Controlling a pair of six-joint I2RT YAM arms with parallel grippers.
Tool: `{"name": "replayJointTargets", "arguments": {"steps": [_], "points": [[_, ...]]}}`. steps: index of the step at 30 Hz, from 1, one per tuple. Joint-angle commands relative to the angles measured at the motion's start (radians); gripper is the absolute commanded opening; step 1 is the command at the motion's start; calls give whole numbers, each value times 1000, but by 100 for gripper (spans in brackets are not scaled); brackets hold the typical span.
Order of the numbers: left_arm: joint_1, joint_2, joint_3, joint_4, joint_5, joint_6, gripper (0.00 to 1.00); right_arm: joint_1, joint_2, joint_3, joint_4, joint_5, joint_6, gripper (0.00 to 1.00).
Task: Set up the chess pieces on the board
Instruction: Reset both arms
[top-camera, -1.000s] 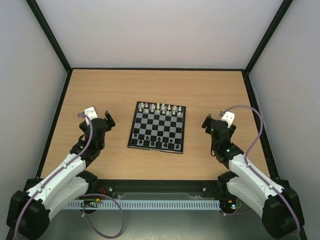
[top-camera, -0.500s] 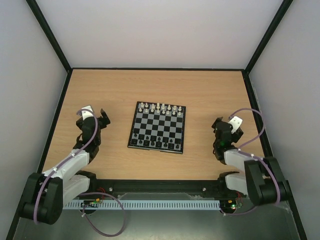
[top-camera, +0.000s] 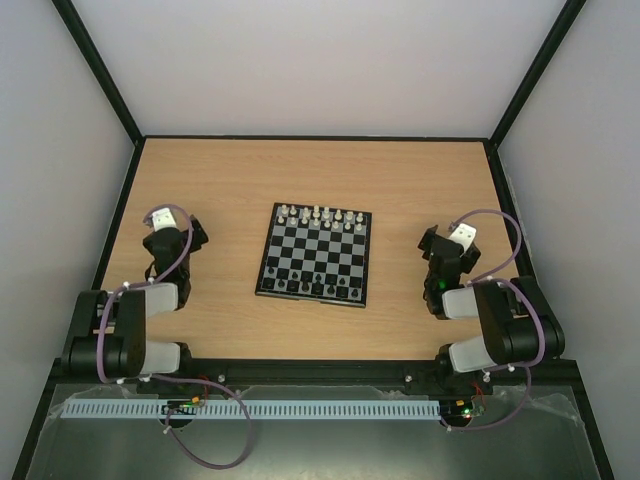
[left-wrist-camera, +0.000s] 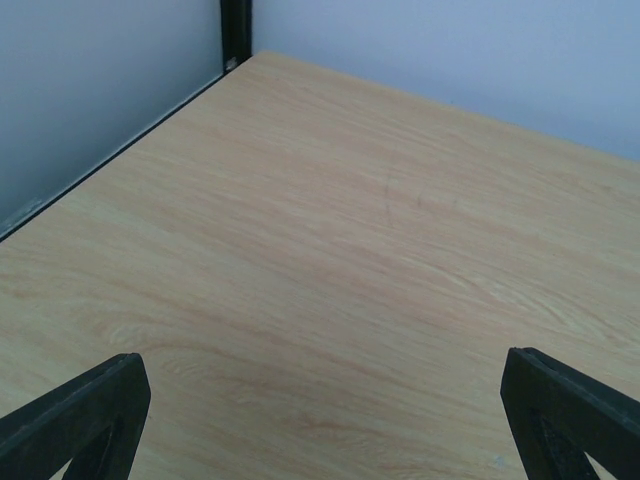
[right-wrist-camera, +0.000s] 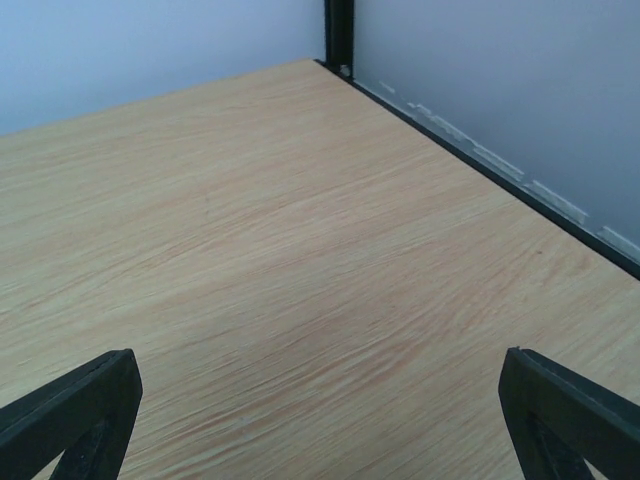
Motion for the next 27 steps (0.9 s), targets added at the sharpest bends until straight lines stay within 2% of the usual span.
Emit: {"name": "replayJointTargets", "arguments": {"steps": [1,4,6,7,9,11,12,17,19,27], "points": [[9,48,11,165,70,54,99,-4,5,-23,166,-62,-56,99],[10,76,37,162,50,71,99,-4,11,-24,170,-94,-72,99],[5,74,4,222,-6,68,99,-4,26,-36,207,-168,-102,99],[4,73,-24,284,-18,70,99,-4,33,-57,249,-179,-103,99],[3,81,-10,272,-17,69,99,-4,100,-72,351,-220,-142,99],[2,108,21,244,-1,78,99,-15,76,-38,242,-247,-123,99],[3,115,26,236,10,82,99,-18,92,-41,277,-245,-129,99],[-4,125,1,295,54,114,99,-19,86,-33,245,-250,-123,99],[-23,173,-9,370,80,150,99,-20,81,-31,232,-253,-120,99],[-20,170,-17,371,110,158,99,-23,84,-23,226,-256,-119,99]]}}
